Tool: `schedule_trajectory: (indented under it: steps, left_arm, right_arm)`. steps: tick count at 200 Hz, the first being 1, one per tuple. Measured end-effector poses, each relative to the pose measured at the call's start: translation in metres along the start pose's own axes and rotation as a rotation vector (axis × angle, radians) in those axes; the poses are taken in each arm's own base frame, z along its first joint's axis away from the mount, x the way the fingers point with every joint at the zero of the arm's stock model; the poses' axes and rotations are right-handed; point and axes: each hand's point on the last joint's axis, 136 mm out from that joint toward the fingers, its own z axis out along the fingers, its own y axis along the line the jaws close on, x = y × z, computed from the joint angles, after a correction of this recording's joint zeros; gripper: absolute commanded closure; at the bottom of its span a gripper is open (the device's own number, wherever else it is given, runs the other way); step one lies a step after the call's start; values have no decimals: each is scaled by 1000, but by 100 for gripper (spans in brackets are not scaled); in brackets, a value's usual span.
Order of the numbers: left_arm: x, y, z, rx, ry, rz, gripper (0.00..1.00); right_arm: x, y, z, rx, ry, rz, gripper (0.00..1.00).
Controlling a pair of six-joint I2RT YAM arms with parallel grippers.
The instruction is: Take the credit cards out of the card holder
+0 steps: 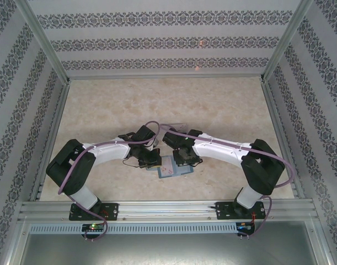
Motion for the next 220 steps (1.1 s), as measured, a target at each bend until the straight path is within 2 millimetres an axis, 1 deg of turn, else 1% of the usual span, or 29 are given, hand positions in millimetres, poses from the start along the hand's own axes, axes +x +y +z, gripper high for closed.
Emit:
schedule_trajectory:
  steps: [20, 37, 66, 80, 104, 128, 172, 206, 220]
  left_arm:
    - [0, 0, 0, 2, -1, -1, 100]
    - [0, 0, 1, 3, -2, -1, 100]
    - [1, 1, 1, 5, 0, -1, 100]
    - [1, 1, 1, 6, 0, -1, 100]
    - [1, 1, 1, 6, -1, -1, 100]
    - [1, 0, 1, 7, 2, -1, 100]
    - [2, 1, 3, 8, 8, -3, 100]
    - [2, 1, 3, 9, 11, -4, 100]
    - [2, 1, 3, 8, 12, -4, 100]
  right_arm:
    - [-2, 2, -4, -13, -7, 1, 76]
    - [-2, 7, -5, -38, -6, 6, 79]
    - [-6, 26, -8, -141, -5, 25, 90]
    - [-7, 36, -8, -197, -3, 38, 92]
    - [-8, 46, -4, -269, 13, 61, 95]
    - [-9, 54, 2, -324, 31, 77, 94]
    - [-8, 58, 21, -409, 74, 111, 90]
    - [-5, 58, 26, -435, 82, 115, 89]
    - [-6, 58, 27, -447, 81, 118, 87]
